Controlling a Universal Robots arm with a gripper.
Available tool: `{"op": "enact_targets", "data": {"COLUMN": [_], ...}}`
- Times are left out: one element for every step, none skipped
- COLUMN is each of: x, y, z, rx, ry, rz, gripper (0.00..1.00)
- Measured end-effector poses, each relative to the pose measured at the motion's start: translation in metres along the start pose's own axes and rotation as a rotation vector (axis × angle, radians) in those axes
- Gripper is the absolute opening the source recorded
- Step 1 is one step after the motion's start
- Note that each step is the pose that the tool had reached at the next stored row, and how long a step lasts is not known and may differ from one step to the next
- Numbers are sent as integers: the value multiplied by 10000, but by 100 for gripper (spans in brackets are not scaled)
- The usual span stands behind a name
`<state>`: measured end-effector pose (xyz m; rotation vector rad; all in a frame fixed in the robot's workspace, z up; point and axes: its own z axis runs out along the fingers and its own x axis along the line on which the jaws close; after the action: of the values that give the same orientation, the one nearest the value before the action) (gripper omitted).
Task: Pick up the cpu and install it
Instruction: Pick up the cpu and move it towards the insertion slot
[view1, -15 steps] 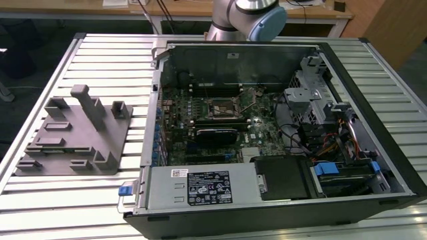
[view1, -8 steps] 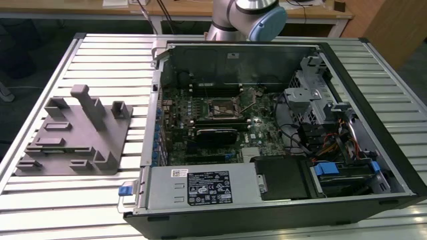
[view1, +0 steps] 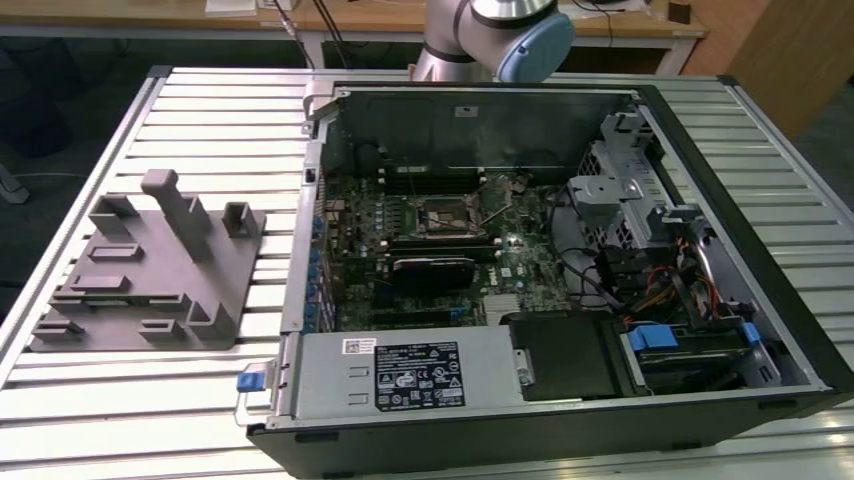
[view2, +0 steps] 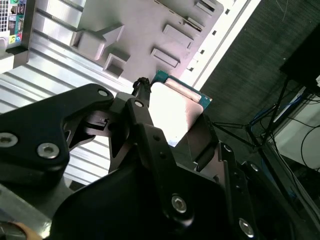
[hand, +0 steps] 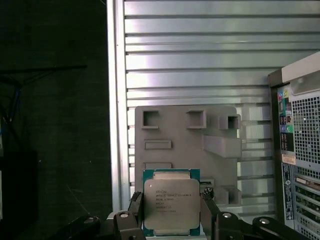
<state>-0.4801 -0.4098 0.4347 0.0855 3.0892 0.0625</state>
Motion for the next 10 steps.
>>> {"op": "enact_targets", "data": {"x": [-8, -20, -38, -60, -84, -109, -129, -146, -162, -180], "y": [1, 1, 2, 4, 7, 10, 12, 14, 16, 19], "z": [-2, 0, 2, 3, 5, 6, 7, 8, 9, 10], "rx": [2, 1, 0, 0, 0, 0, 0, 0, 0, 0], "ry": [4, 3, 1, 2, 0, 1, 0, 1, 1, 1], "rz": [1, 1, 0, 1, 0, 0, 0, 0, 0, 0], "gripper": [54, 54, 54, 54, 54, 54, 54, 54, 54, 54]}}
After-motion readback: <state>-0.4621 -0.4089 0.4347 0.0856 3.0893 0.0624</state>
